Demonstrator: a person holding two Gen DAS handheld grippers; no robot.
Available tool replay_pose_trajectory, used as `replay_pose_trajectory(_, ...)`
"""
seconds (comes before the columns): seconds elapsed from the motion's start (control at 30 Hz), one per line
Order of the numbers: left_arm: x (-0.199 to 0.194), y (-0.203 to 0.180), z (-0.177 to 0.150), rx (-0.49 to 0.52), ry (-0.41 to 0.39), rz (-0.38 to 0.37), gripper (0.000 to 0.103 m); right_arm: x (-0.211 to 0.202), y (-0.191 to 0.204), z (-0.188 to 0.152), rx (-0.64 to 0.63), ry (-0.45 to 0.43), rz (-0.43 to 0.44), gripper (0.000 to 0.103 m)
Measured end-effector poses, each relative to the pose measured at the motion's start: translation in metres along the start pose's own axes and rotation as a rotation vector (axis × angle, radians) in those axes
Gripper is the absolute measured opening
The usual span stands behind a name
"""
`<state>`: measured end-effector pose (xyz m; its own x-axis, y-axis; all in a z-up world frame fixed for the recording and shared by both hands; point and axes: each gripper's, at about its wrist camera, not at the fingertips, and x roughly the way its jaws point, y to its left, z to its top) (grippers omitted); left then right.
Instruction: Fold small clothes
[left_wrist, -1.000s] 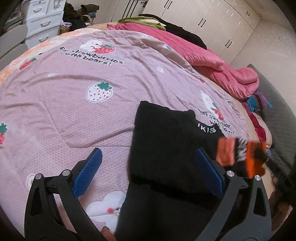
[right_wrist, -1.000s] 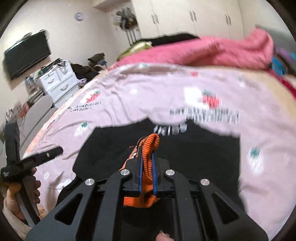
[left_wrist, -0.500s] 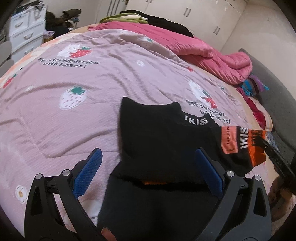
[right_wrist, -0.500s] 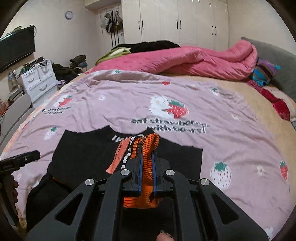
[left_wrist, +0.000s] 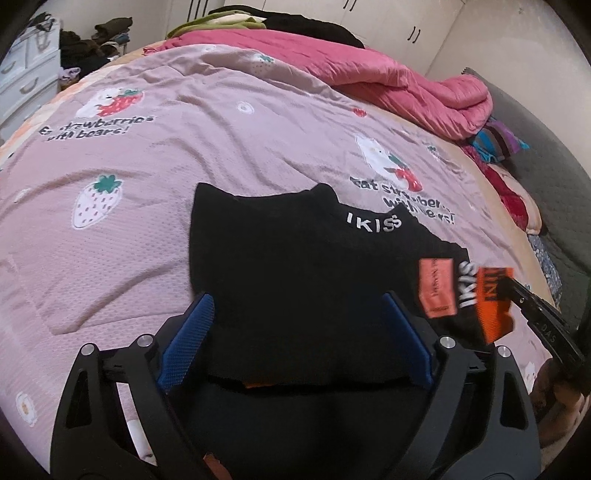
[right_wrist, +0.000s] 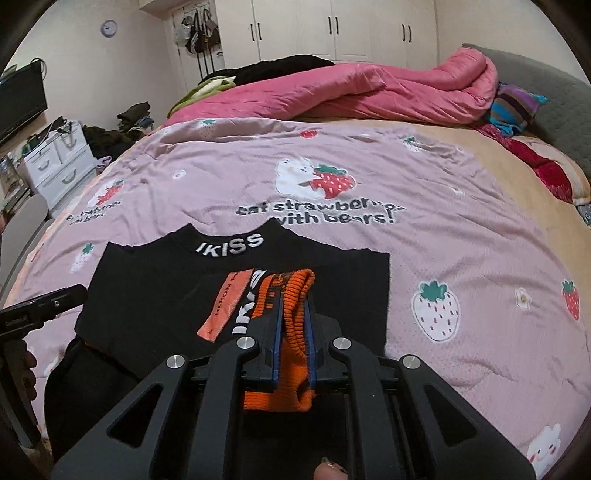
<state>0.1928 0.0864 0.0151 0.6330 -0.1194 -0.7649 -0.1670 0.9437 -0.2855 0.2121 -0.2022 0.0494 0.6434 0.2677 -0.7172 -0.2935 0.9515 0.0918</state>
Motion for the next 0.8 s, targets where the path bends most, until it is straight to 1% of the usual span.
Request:
replay_pose_trajectory(0.13,0.005,-0.003,0.000,0.006,0.011,-0.004,0.082,-0.003,-0.008,0.001,0.025,-0.007,-0.016,0.011)
replay_pose_trajectory(0.2,0.007,-0.004,0.000,0.008,0.015,-0.005,0.079,-0.005,-0.010,0.002,0.027,-0.010,-0.018,0.015)
replay_pose_trajectory(0.27,0.011,-0.004,0.000,0.011,0.023,-0.008,0.077,-0.006,-0.009,0.001,0.031,-0.009,-0.007,0.032)
replay_pose_trajectory(0.3,0.012,-0.005,0.000,0.014,0.026,-0.008,0.076,-0.005,-0.006,0.000,0.029,-0.001,0.001,0.034)
replay_pose_trajectory(0.37,0.015,-0.007,-0.002,0.024,0.032,-0.001,0.070,-0.004,0.000,-0.001,0.016,0.010,0.012,0.035)
replay_pose_trajectory(0.4,0.017,-0.007,-0.003,0.030,0.037,0.002,0.061,-0.002,0.006,-0.003,0.006,0.020,0.019,0.036)
replay_pose_trajectory(0.43,0.018,-0.008,-0.004,0.034,0.041,0.003,0.057,-0.001,0.009,-0.004,0.002,0.028,0.027,0.039)
replay_pose_trajectory(0.47,0.021,-0.007,-0.005,0.038,0.052,0.004,0.056,0.001,0.014,-0.005,-0.002,0.037,0.039,0.042)
replay_pose_trajectory(0.53,0.026,-0.006,-0.008,0.043,0.069,0.007,0.055,0.005,0.025,-0.008,-0.017,0.055,0.057,0.042)
replay_pose_trajectory(0.7,0.038,0.000,-0.019,0.057,0.116,0.038,0.054,0.020,0.048,-0.018,-0.053,0.103,0.097,0.047)
replay_pose_trajectory(0.8,0.038,0.001,-0.023,0.063,0.115,0.038,0.054,0.031,0.057,-0.025,-0.063,0.140,0.109,0.048)
